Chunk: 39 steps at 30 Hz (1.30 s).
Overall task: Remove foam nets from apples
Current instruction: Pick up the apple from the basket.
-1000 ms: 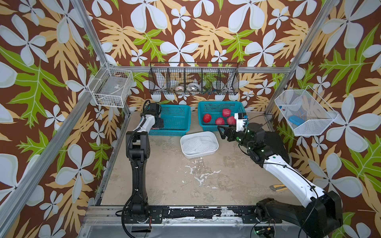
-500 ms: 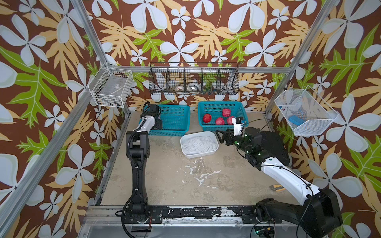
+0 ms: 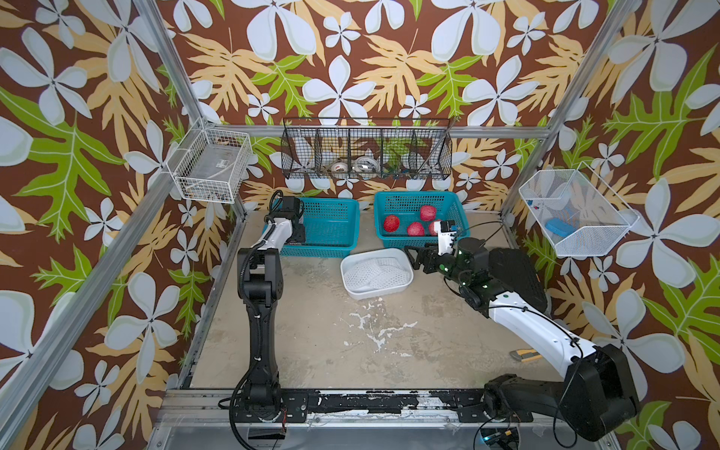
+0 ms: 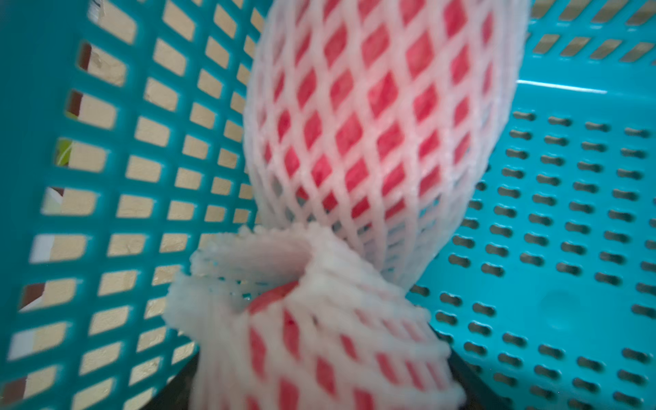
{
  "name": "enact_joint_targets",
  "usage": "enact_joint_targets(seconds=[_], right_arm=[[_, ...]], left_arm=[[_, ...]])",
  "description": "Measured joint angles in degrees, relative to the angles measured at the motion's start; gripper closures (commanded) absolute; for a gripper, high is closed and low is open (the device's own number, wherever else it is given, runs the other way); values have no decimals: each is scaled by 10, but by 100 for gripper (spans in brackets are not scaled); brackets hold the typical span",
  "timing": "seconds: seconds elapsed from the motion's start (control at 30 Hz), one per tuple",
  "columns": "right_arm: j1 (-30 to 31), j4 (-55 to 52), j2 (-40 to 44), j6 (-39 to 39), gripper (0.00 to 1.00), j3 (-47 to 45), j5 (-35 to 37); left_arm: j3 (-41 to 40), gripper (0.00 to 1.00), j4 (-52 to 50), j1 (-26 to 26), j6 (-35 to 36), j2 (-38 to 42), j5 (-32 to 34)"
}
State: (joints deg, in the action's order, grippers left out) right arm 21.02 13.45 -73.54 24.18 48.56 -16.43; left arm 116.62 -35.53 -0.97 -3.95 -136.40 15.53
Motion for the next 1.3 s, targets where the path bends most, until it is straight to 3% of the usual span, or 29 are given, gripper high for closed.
enact_joint_targets(seconds=[0.43,0.83,1.17,1.3], right_arm=[[0,0,-5,5,8,2,-1],[0,0,-5,11,9,3,-3],[0,0,-4,13,9,3,-3],[0,0,-1,15,9,3,-2]], left_arm=[[-8,26,0,0,8,30,-9],[-78,26,11,-7,8,122,-17],[-120,27,20,-47,3,207,-19],[-189,27,39,-89,-17,281,-31]])
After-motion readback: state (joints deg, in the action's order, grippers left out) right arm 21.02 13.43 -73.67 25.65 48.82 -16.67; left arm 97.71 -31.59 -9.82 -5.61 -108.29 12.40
